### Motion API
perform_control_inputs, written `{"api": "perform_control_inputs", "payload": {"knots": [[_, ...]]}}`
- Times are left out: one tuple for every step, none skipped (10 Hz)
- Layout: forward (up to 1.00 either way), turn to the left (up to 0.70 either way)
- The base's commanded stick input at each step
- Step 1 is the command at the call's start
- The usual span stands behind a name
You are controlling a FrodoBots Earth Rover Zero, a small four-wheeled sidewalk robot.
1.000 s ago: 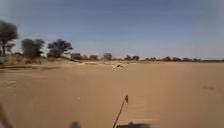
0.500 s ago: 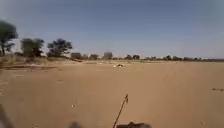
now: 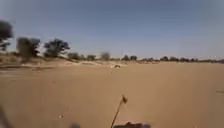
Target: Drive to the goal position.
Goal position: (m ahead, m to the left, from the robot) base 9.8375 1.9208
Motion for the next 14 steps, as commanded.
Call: {"api": "perform_control_inputs", "payload": {"knots": [[0.50, -0.09], [0.50, -0.41], [0.50, -0.41], [0.50, -0.41], [0.50, -0.41], [0.50, -0.41], [0.50, -0.41], [0.50, -0.27], [0.50, -0.14], [0.50, -0.02], [0.50, 0.00], [0.50, 0.00], [0.50, 0.00], [0.50, 0.00]]}}
